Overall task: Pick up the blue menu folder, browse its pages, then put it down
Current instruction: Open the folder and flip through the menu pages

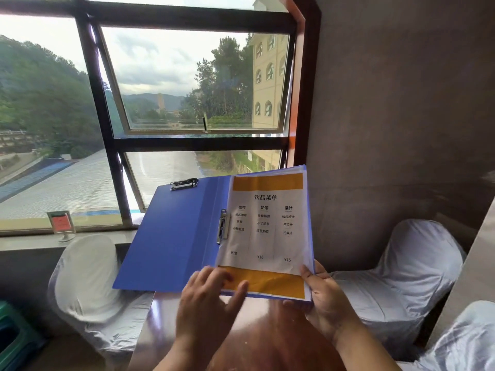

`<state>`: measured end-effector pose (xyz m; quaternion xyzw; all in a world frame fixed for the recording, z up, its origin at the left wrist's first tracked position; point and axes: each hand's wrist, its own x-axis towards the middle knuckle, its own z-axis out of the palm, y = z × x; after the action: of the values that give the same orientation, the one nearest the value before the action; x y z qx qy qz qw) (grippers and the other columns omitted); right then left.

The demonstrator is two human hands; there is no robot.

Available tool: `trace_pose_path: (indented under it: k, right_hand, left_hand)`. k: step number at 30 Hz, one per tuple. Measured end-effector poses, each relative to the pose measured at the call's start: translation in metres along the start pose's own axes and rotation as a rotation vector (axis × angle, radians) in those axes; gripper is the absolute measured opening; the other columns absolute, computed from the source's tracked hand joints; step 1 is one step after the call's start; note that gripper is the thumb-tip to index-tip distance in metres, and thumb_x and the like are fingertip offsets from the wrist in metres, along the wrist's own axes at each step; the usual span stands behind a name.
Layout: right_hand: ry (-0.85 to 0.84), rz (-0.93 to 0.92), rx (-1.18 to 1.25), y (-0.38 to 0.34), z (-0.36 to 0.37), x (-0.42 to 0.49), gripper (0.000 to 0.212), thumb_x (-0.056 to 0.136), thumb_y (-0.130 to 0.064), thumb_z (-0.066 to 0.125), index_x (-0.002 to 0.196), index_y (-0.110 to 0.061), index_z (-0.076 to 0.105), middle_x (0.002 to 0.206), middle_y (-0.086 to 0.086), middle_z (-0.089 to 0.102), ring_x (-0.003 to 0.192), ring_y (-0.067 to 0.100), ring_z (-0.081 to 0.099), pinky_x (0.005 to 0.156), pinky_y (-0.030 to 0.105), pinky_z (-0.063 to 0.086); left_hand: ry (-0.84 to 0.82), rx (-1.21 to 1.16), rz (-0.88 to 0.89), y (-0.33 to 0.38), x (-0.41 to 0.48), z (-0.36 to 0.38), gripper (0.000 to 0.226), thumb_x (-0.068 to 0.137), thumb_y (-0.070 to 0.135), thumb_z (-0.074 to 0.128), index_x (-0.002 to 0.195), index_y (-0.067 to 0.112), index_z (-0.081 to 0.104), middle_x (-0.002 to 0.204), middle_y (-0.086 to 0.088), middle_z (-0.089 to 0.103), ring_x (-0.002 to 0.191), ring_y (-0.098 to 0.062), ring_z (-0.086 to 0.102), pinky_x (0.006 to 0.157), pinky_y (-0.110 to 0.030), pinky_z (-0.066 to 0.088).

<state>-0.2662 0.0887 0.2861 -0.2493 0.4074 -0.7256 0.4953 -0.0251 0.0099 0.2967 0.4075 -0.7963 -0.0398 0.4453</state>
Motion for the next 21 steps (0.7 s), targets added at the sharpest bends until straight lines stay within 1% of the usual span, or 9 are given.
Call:
trace_pose_path:
  k: [2,4,6,8,11,14,16,18,21]
  right_hand:
    - [-0.015,0.001,-0.008,0.005,0.011,-0.002,0.027,0.088,-0.029,0.07,0.111,-0.022,0.082,0.11,0.021,0.081,0.084,0.042,0.08,0.048,0.047,0.066]
    - [-0.037,0.003,-0.015,0.009,0.019,-0.003,0.029,0.088,-0.032,0.07,0.114,-0.023,0.081,0.109,0.02,0.082,0.081,0.039,0.08,0.05,0.046,0.065]
    - [-0.049,0.001,-0.009,0.012,0.023,-0.004,0.032,0.09,-0.033,0.07,0.119,-0.022,0.079,0.112,0.022,0.081,0.082,0.04,0.08,0.053,0.047,0.065]
    - [-0.05,0.007,0.004,0.013,0.023,-0.003,0.03,0.091,-0.034,0.069,0.117,-0.023,0.079,0.113,0.022,0.08,0.084,0.042,0.08,0.055,0.05,0.066]
    - [-0.038,0.017,0.003,0.014,0.022,-0.004,0.029,0.091,-0.036,0.068,0.116,-0.026,0.08,0.114,0.021,0.08,0.095,0.047,0.079,0.063,0.055,0.066]
    - [-0.057,0.013,-0.008,0.009,0.023,-0.007,0.033,0.091,-0.038,0.071,0.12,-0.025,0.079,0.115,0.022,0.08,0.096,0.048,0.079,0.062,0.054,0.066]
    - [-0.079,0.011,0.001,0.005,0.02,-0.008,0.043,0.087,-0.037,0.08,0.125,-0.018,0.075,0.113,0.024,0.08,0.091,0.045,0.079,0.058,0.051,0.066]
    - [-0.074,-0.004,0.019,0.0,0.013,-0.007,0.048,0.085,-0.036,0.079,0.128,-0.015,0.073,0.112,0.024,0.079,0.089,0.044,0.079,0.058,0.05,0.066]
    - [-0.055,-0.047,0.065,-0.006,-0.001,-0.002,0.031,0.096,-0.032,0.069,0.123,-0.021,0.076,0.122,0.024,0.077,0.099,0.043,0.079,0.071,0.056,0.067]
  left_hand:
    - [-0.112,0.084,0.049,0.014,0.007,0.008,0.065,0.081,0.082,0.053,0.12,0.032,0.069,0.111,0.011,0.064,0.103,-0.019,0.058,0.09,-0.039,0.052]
    - [-0.17,0.156,0.008,0.022,0.011,0.014,0.079,0.077,0.089,0.047,0.135,0.037,0.06,0.124,0.011,0.057,0.118,-0.02,0.051,0.103,-0.043,0.046]
    - [-0.157,0.168,-0.001,0.024,0.013,0.017,0.073,0.077,0.088,0.048,0.131,0.041,0.062,0.122,0.011,0.056,0.118,-0.02,0.049,0.103,-0.044,0.046]
    - [-0.091,0.154,0.05,0.022,0.013,0.017,0.058,0.08,0.082,0.051,0.117,0.041,0.068,0.112,0.011,0.061,0.11,-0.02,0.055,0.093,-0.044,0.052]
    - [-0.017,0.132,0.158,0.02,0.016,0.014,0.03,0.088,0.061,0.062,0.089,0.032,0.07,0.091,0.01,0.065,0.092,-0.024,0.063,0.077,-0.042,0.055]
    - [0.012,0.087,0.202,0.018,0.025,0.011,0.017,0.091,0.038,0.068,0.079,0.026,0.065,0.082,0.007,0.066,0.079,-0.027,0.064,0.069,-0.04,0.052]
    - [0.066,-0.036,0.067,0.014,0.029,0.006,0.017,0.095,0.029,0.067,0.079,0.025,0.063,0.079,0.007,0.066,0.074,-0.022,0.061,0.065,-0.032,0.046]
    - [0.13,-0.27,-0.218,0.003,0.033,0.003,0.018,0.097,0.03,0.066,0.081,0.025,0.06,0.072,0.009,0.064,0.068,-0.012,0.058,0.062,-0.02,0.041]
    - [0.247,-0.749,-0.619,-0.019,0.039,0.0,0.024,0.099,0.039,0.061,0.084,0.021,0.06,0.062,-0.002,0.061,0.054,-0.016,0.055,0.062,-0.039,0.047]
